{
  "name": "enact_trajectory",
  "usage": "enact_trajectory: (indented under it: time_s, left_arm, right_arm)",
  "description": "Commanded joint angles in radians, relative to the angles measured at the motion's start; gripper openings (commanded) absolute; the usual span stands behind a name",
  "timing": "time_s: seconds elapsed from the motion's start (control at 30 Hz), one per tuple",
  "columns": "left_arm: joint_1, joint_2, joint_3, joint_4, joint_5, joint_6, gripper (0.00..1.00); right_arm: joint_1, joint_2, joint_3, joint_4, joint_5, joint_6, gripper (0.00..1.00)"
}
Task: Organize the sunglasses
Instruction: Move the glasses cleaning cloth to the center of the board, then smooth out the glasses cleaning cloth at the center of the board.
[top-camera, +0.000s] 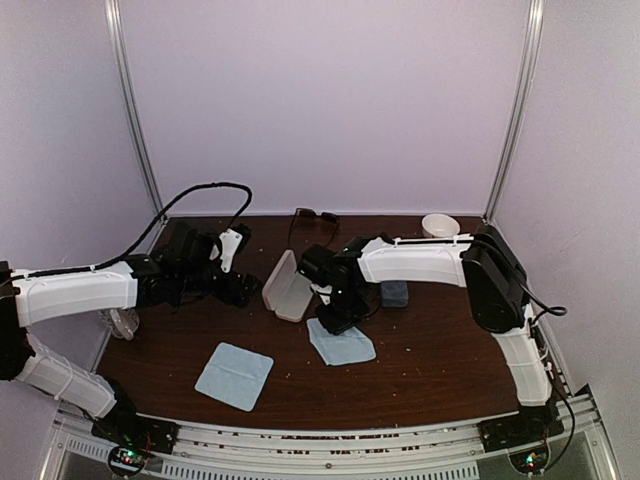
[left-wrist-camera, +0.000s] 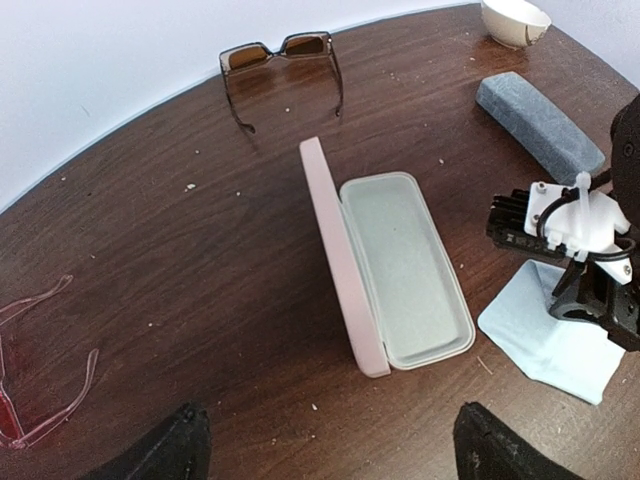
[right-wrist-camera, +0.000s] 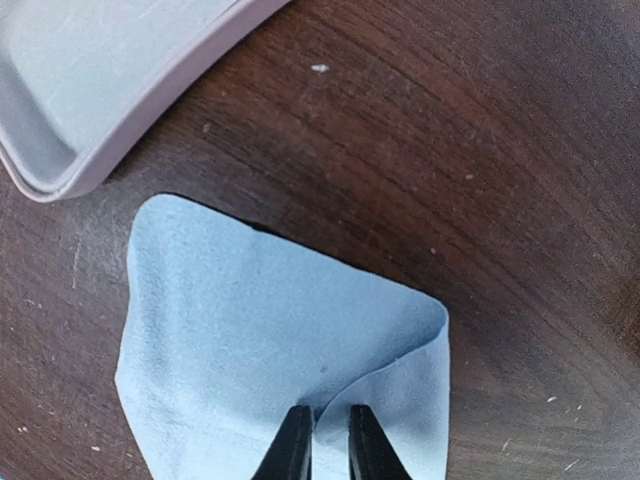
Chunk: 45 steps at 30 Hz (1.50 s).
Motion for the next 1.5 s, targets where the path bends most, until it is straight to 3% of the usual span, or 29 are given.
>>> enact_trajectory:
  time_s: [0.0, 0.3, 0.83, 1.4, 1.47]
  left_arm:
    - [-0.004, 0.008, -0.009, 0.047, -0.008, 0.003, 0.88]
    - [-0.004, 0.008, -0.004, 0.043, -0.006, 0.003, 0.88]
    - [-0.004, 0.006, 0.004, 0.032, -0.006, 0.0, 0.88]
    - [-0.004, 0.003, -0.004, 0.032, -0.009, -0.011, 0.88]
    - [-0.004, 0.003, -0.003, 0.032, -0.009, -0.012, 0.88]
  right_arm:
    - [0.005, 0.023, 0.004, -0.002, 0.035, -0.007, 0.12]
    - [0.006, 0.004, -0.007, -0.002, 0.046, -0.009, 0.07]
    - [-0.024, -0.044, -0.028, 0.039, -0.077, 0.0, 0.13]
    - [-0.061, -0.071, -0.085, 0.087, -0.136, 0.013, 0.15]
    - [-0.066, -0.074, -0.091, 0.093, -0.145, 0.015, 0.11]
